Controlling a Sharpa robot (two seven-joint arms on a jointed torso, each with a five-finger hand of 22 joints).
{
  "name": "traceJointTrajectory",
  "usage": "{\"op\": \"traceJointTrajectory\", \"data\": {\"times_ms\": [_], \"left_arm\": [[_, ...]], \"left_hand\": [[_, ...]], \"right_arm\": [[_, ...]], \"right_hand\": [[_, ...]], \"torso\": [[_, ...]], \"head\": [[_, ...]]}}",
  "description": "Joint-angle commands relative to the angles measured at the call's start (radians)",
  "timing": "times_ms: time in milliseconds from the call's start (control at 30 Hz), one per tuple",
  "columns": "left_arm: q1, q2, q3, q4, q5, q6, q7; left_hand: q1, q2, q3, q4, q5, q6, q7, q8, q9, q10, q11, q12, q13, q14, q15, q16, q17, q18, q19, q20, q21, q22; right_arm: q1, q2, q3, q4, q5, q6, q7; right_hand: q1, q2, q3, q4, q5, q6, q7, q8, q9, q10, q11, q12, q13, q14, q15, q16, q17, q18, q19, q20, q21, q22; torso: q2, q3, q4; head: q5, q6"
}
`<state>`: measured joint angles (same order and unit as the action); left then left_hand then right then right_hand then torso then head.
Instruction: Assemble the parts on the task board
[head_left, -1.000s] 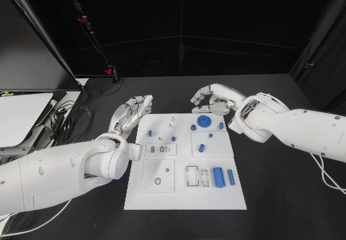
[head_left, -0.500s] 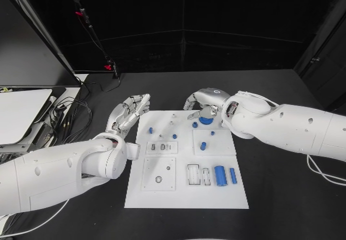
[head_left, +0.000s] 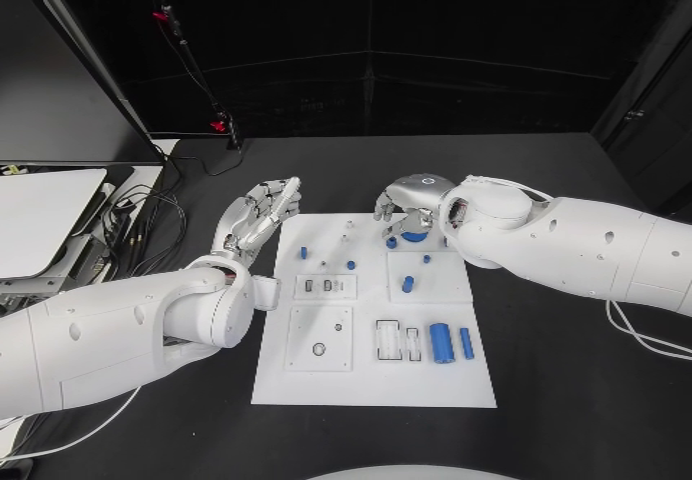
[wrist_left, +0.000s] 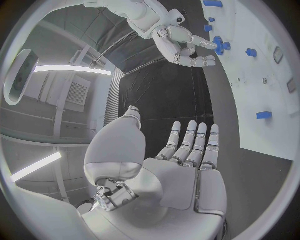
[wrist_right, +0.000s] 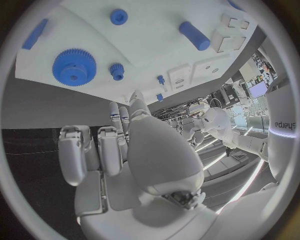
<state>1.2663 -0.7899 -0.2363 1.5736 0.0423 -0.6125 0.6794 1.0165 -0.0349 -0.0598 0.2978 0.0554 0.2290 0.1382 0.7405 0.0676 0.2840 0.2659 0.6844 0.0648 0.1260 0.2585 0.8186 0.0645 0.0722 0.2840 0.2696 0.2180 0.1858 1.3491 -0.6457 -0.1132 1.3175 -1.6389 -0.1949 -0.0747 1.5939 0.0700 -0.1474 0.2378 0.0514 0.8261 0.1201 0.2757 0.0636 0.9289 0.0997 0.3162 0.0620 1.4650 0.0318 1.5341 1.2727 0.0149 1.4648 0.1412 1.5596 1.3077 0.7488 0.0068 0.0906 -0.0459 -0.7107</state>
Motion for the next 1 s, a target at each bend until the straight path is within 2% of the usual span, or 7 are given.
{"op": "traceJointTrajectory", "data": {"times_ms": [33, 100, 267, 333, 467, 600, 1000], "left_arm": [[0.002, 0.001, 0.001, 0.000, -0.009, 0.011, 0.296], [0.003, 0.001, 0.001, -0.001, -0.009, 0.011, 0.296], [0.003, 0.000, 0.001, -0.003, -0.009, 0.010, 0.294], [0.003, 0.000, 0.001, -0.003, -0.009, 0.010, 0.293], [0.003, 0.000, 0.001, -0.004, -0.009, 0.010, 0.292], [0.003, 0.000, 0.001, -0.003, -0.009, 0.010, 0.290], [0.004, -0.001, 0.001, -0.004, -0.009, 0.011, 0.286]], "left_hand": [[-0.001, 0.007, 0.006, -0.002, 0.006, 0.005, 0.160, 0.002, -0.001, 0.006, 0.002, 0.003, 0.000, 0.000, 0.005, 0.005, 0.000, 0.013, -0.002, 0.008, 0.007, 0.002], [-0.001, 0.007, 0.006, -0.002, 0.006, 0.005, 0.160, 0.002, -0.001, 0.006, 0.002, 0.003, 0.000, 0.000, 0.005, 0.005, 0.000, 0.013, -0.002, 0.008, 0.007, 0.002], [0.001, 0.011, 0.007, -0.003, 0.007, 0.005, 0.160, 0.002, -0.001, 0.006, 0.002, 0.003, 0.000, 0.000, 0.005, 0.005, 0.000, 0.013, -0.002, 0.009, 0.007, 0.002], [0.004, 0.013, 0.007, -0.003, 0.008, 0.005, 0.160, 0.002, -0.001, 0.006, 0.001, 0.003, 0.000, 0.000, 0.005, 0.006, 0.000, 0.013, -0.002, 0.009, 0.008, 0.002], [0.005, 0.014, 0.008, -0.003, 0.009, 0.005, 0.160, 0.002, -0.001, 0.006, 0.002, 0.004, 0.000, 0.000, 0.005, 0.006, 0.000, 0.014, -0.003, 0.009, 0.008, 0.002], [0.005, 0.014, 0.008, -0.003, 0.009, 0.005, 0.160, 0.002, -0.001, 0.006, 0.002, 0.004, 0.000, 0.000, 0.005, 0.006, 0.000, 0.014, -0.003, 0.009, 0.008, 0.002], [0.007, 0.017, 0.009, -0.003, 0.011, 0.005, 0.160, 0.002, -0.001, 0.006, 0.002, 0.004, 0.000, 0.000, 0.005, 0.006, 0.000, 0.014, -0.003, 0.009, 0.008, 0.002]], "right_arm": [[0.001, 0.001, 0.001, -0.001, -0.032, 0.065, -0.019], [-0.001, 0.001, 0.001, 0.000, -0.032, 0.079, -0.024], [-0.004, 0.006, 0.001, -0.005, -0.043, 0.106, -0.038], [-0.005, 0.008, 0.001, -0.010, -0.049, 0.114, -0.043], [-0.009, 0.019, 0.001, -0.024, -0.055, 0.128, -0.052], [-0.012, 0.027, 0.000, -0.033, -0.060, 0.144, -0.062], [-0.023, 0.043, 0.000, -0.051, -0.091, 0.163, -0.071]], "right_hand": [[0.010, 0.000, -0.001, 0.009, -0.005, 0.008, 0.002, -0.011, 0.001, 0.021, 0.002, -0.008, 0.001, 0.058, -0.002, 0.000, -0.003, -0.007, 0.088, -0.004, 0.000, 0.231], [0.011, 0.000, -0.001, 0.012, -0.005, 0.009, 0.002, -0.016, 0.001, 0.029, 0.001, -0.011, 0.000, 0.058, -0.002, 0.000, -0.005, -0.007, 0.088, -0.004, 0.000, 0.230], [0.012, 0.000, -0.002, 0.015, -0.005, 0.011, 0.005, -0.024, 0.001, 0.037, 0.003, -0.019, 0.000, 0.058, -0.001, -0.001, -0.007, -0.007, 0.087, -0.003, 0.000, 0.228], [0.013, 0.000, -0.001, 0.016, -0.005, 0.012, 0.006, -0.026, 0.001, 0.040, 0.004, -0.022, 0.000, 0.057, 0.000, -0.001, -0.008, -0.007, 0.087, -0.003, 0.000, 0.229], [0.017, 0.002, 0.001, 0.017, -0.005, 0.016, 0.008, -0.032, 0.002, 0.044, 0.004, -0.030, -0.001, 0.057, 0.000, -0.001, -0.009, -0.006, 0.086, -0.002, -0.001, 0.228], [0.021, 0.002, 0.002, 0.017, -0.005, 0.019, 0.008, -0.037, 0.002, 0.044, 0.004, -0.039, -0.001, 0.057, 0.001, -0.001, -0.010, -0.006, 0.086, -0.002, -0.001, 0.227], [0.035, 0.006, 0.009, 0.016, -0.005, 0.028, 0.006, -0.048, 0.002, 0.047, 0.002, -0.059, -0.001, 0.057, 0.000, -0.002, -0.012, -0.006, 0.085, -0.002, -0.002, 0.226]], "torso": [[-0.004, -0.0012, -0.0017], [-0.004, -0.0010, -0.0001], [-0.009, -0.0030, -0.0045], [-0.008, -0.0030, -0.0029], [-0.010, -0.0039, -0.0048], [-0.011, -0.0044, -0.0038], [-0.014, -0.0057, -0.0059]], "head": [[0.001, -0.005], [0.001, -0.007], [0.003, -0.012], [0.002, -0.012], [0.005, -0.017], [0.004, -0.018], [0.005, -0.022]]}}
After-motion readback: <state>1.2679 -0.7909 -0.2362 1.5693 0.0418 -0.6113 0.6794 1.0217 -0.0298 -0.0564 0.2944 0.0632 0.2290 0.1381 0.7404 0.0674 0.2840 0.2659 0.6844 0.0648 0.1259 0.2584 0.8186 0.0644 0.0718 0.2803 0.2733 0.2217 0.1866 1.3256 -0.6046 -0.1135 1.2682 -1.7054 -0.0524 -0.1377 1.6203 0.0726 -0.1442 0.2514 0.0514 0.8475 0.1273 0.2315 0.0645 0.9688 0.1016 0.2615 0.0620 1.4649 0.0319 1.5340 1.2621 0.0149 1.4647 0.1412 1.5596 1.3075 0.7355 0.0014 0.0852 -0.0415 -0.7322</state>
